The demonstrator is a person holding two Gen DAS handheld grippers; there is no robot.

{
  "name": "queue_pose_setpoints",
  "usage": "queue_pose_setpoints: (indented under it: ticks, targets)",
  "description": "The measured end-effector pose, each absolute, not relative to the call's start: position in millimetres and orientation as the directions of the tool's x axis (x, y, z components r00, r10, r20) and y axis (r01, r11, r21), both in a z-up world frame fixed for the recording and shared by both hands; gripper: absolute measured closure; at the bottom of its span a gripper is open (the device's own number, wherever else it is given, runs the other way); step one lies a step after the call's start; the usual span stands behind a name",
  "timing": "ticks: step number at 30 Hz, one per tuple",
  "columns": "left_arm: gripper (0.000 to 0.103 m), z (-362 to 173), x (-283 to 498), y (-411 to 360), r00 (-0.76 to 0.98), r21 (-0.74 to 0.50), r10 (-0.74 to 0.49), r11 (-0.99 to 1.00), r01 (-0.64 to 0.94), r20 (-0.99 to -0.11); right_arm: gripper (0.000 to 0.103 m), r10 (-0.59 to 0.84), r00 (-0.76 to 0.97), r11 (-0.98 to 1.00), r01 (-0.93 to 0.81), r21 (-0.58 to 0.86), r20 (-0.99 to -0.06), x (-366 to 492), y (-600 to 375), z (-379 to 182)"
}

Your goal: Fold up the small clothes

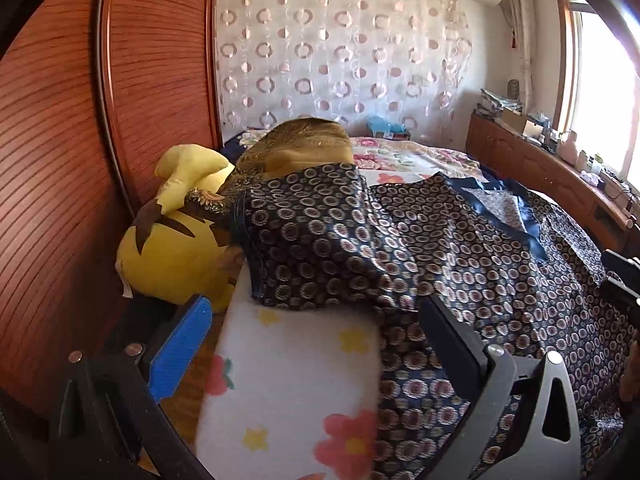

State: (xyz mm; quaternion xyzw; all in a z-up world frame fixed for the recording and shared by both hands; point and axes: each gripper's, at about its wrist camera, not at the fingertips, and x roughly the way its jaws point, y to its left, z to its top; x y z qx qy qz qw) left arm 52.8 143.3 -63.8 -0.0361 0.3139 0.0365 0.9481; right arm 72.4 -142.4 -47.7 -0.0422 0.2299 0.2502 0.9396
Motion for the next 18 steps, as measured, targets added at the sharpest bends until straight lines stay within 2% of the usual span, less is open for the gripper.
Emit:
queue_pose_setpoints:
  ticks: [4, 7, 9, 11, 12, 14, 18]
  targets:
    - [0.0, -72, 72, 164, 0.775, -0.108, -0.017, 0.992, -0.066, -0.631, 0.019, 0.474, 0.73, 0.85, -0.526, 0.038, -0.493, 88, -136, -51]
    - [0.011, -80, 90, 176, 0.745, -0.127, -0.042, 0.99, -0.057, -0.665, 0.019, 0.485, 0.711, 0.838, -0.545, 0.037, -0.509, 93, -129, -54]
    - [0.015, -86, 101, 183, 0.726, -0.145, -0.064, 0.988, -0.05, -0.685, 0.019, 0.49, 0.699, 0.831, -0.555, 0.038, -0.521, 99, -126, -53]
    - [0.027, -91, 110, 189, 0.709, -0.159, -0.076, 0.986, -0.051, -0.701, 0.019, 0.501, 0.69, 0.825, -0.563, 0.047, -0.522, 98, -126, -50]
    - [0.028, -95, 115, 192, 0.699, -0.173, -0.092, 0.984, -0.047, -0.71, 0.019, 0.506, 0.683, 0.821, -0.569, 0.052, -0.526, 101, -126, -48]
    - [0.039, -101, 121, 197, 0.681, -0.195, -0.114, 0.98, -0.043, -0.723, 0.019, 0.516, 0.675, 0.813, -0.579, 0.055, -0.527, 103, -124, -46]
    - [0.046, -112, 132, 200, 0.645, -0.182, -0.112, 0.982, -0.043, -0.756, 0.019, 0.536, 0.659, 0.795, -0.605, 0.052, -0.528, 110, -118, -43]
